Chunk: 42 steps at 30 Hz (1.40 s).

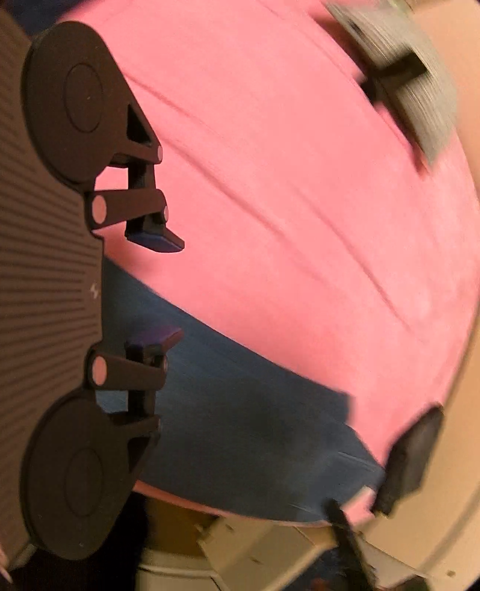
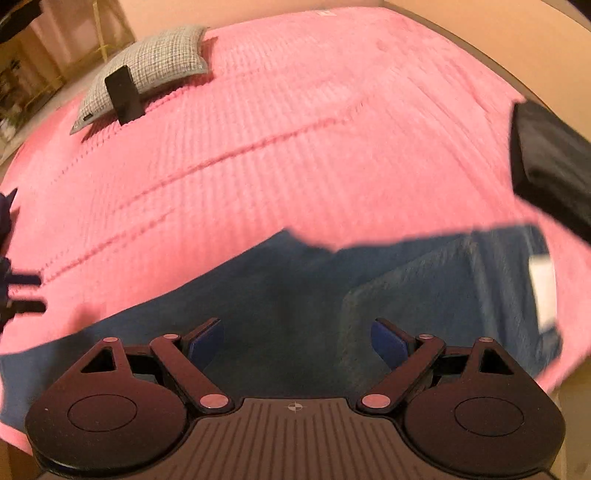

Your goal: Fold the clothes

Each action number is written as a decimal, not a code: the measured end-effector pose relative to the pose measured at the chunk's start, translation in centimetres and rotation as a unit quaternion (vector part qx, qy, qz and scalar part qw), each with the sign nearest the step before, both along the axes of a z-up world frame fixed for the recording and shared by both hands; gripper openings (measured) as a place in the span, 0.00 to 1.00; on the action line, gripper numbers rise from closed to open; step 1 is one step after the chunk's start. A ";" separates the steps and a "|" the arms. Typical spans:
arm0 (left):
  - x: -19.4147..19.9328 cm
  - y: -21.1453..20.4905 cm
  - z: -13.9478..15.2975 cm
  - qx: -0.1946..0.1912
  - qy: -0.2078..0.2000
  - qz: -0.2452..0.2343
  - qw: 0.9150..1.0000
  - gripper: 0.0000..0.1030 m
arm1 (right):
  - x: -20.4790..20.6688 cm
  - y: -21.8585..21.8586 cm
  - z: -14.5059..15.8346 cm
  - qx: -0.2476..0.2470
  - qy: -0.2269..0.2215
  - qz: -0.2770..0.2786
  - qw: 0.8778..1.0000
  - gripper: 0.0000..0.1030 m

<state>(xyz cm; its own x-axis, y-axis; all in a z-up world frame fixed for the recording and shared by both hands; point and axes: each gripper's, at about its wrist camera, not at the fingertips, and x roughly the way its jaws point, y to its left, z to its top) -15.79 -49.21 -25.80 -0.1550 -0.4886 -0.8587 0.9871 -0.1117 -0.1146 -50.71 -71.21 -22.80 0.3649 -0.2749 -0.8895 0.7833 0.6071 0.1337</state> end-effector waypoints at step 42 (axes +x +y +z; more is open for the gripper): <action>-14.0 -25.1 -6.9 0.051 0.134 0.013 0.990 0.26 | -7.4 -16.8 -9.5 0.066 0.016 0.219 0.973 0.87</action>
<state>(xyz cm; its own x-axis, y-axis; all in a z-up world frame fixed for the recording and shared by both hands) -29.82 -74.30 -32.65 -0.3720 -0.4077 -0.8339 0.9224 -0.0615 -0.3813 -58.15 -88.00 -32.27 0.3934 0.0188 -0.9192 0.4590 0.8623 0.2141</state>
